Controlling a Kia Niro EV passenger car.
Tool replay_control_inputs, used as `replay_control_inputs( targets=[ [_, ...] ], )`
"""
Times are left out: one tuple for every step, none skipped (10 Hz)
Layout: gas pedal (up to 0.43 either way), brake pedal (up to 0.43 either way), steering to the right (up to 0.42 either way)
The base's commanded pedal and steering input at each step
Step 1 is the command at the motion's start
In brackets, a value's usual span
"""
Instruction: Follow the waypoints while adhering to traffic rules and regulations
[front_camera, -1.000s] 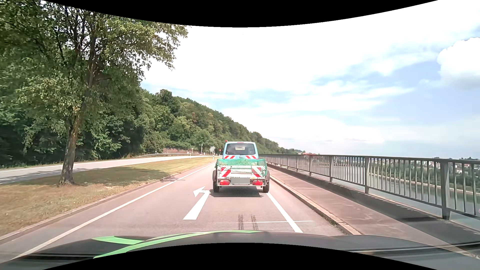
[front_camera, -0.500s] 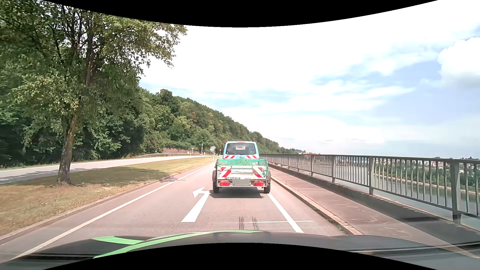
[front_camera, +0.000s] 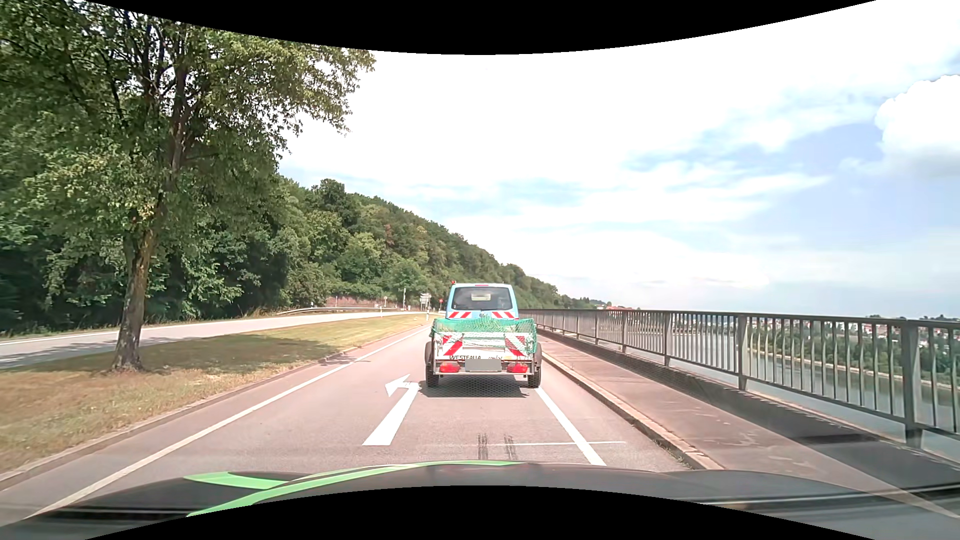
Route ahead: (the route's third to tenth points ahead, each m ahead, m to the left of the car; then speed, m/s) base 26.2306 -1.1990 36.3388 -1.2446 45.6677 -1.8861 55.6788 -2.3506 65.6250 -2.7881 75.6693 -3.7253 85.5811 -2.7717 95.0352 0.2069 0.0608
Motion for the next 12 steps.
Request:
replay_control_inputs(
  targets=[
    [0.000,0.402,-0.031],
    [0.000,0.427,-0.031],
    [0.000,0.427,-0.031],
    [0.000,0.415,-0.031],
    [0.000,0.384,-0.031],
    [0.000,0.354,-0.031],
    [0.000,0.335,-0.031],
    [0.000,0.329,-0.031],
    [0.000,0.323,-0.031],
    [0.000,0.323,-0.031],
    [0.000,0.317,-0.031],
    [0.000,0.317,-0.031]
  ],
)
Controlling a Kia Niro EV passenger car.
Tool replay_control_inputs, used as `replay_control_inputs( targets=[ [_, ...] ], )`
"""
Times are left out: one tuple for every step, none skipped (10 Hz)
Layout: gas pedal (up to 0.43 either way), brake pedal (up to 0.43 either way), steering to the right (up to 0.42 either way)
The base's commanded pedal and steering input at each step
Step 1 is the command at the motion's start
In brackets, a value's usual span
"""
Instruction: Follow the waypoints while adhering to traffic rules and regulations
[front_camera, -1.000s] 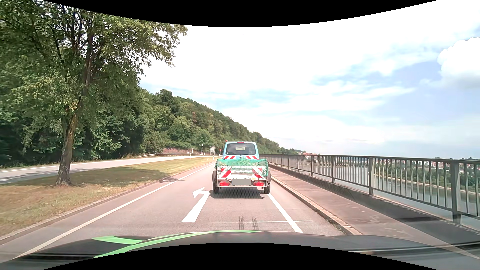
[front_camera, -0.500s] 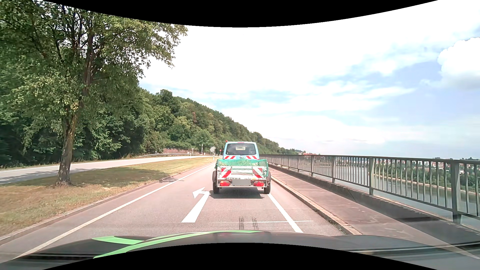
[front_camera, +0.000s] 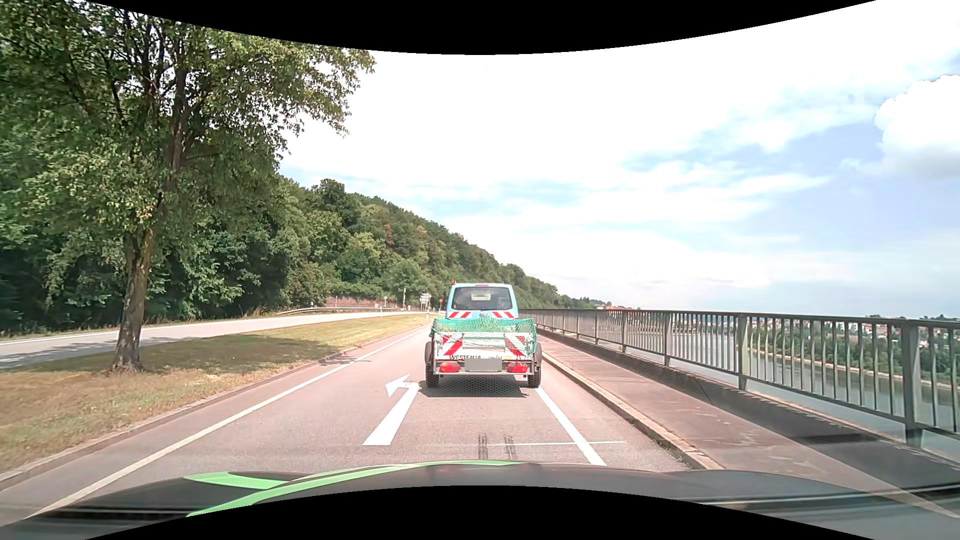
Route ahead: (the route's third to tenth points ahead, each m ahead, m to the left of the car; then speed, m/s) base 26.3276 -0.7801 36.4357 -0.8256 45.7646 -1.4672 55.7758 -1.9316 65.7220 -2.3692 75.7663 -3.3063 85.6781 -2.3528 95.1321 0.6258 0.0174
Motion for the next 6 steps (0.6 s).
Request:
replay_control_inputs(
  targets=[
    [0.000,0.317,-0.031],
    [0.000,0.317,-0.031],
    [0.000,0.323,-0.031],
    [0.000,0.317,-0.031],
    [0.000,0.323,-0.031],
    [0.000,0.323,-0.031]
  ],
)
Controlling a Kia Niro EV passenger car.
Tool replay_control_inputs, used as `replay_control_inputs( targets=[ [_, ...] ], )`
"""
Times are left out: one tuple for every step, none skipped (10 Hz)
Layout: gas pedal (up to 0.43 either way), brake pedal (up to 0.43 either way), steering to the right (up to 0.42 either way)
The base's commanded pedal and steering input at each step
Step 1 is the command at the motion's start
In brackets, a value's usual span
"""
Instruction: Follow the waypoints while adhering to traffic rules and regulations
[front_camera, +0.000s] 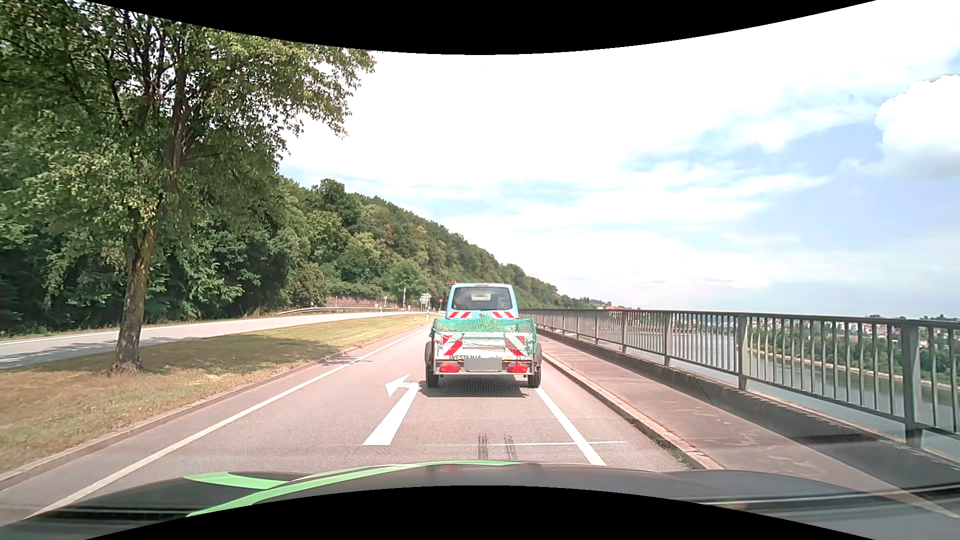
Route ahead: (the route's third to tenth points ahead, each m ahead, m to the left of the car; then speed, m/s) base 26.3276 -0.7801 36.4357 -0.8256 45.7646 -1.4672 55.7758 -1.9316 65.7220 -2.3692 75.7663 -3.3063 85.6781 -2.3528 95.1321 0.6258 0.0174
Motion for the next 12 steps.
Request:
replay_control_inputs(
  targets=[
    [0.000,0.323,-0.031],
    [0.000,0.323,-0.031],
    [0.000,0.323,-0.032],
    [0.000,0.323,-0.031],
    [0.000,0.323,-0.031],
    [0.000,0.323,-0.031],
    [0.000,0.323,-0.031],
    [0.000,0.323,-0.031],
    [0.000,0.323,-0.031],
    [0.000,0.323,-0.031],
    [0.000,0.323,-0.031],
    [0.000,0.323,-0.031]
  ],
)
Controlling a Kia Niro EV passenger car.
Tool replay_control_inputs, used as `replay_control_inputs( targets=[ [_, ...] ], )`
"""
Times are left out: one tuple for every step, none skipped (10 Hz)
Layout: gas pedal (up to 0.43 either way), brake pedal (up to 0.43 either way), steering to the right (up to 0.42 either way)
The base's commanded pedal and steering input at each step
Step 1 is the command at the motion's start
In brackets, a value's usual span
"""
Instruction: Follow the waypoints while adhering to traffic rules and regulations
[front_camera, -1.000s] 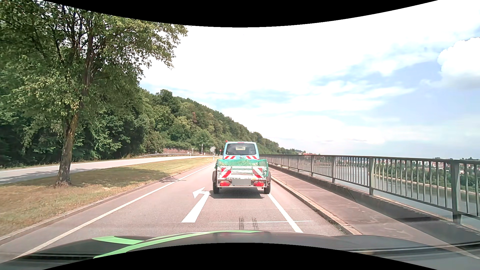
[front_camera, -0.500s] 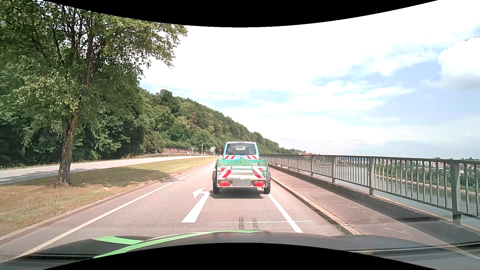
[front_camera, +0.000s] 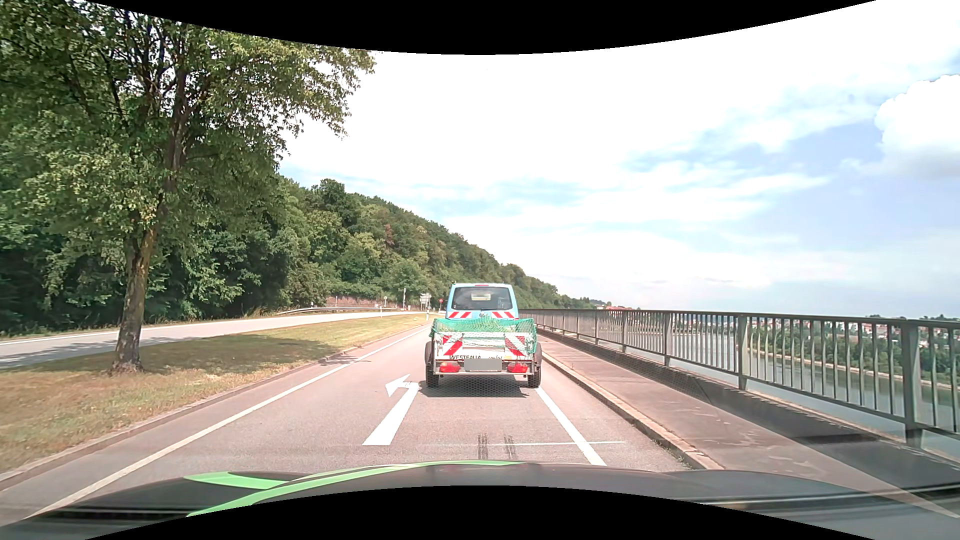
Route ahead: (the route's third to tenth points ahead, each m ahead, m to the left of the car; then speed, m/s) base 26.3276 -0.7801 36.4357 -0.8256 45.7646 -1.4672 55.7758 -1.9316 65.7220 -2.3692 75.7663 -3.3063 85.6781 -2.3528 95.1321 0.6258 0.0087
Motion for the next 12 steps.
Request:
replay_control_inputs(
  targets=[
    [0.000,0.323,-0.031],
    [0.000,0.323,-0.031],
    [0.000,0.323,-0.031],
    [0.000,0.323,-0.031],
    [0.000,0.323,-0.031],
    [0.000,0.323,-0.031],
    [0.000,0.323,-0.031],
    [0.000,0.323,-0.031],
    [0.000,0.323,-0.031],
    [0.000,0.323,-0.031],
    [0.000,0.323,-0.031],
    [0.000,0.323,-0.031]
  ],
)
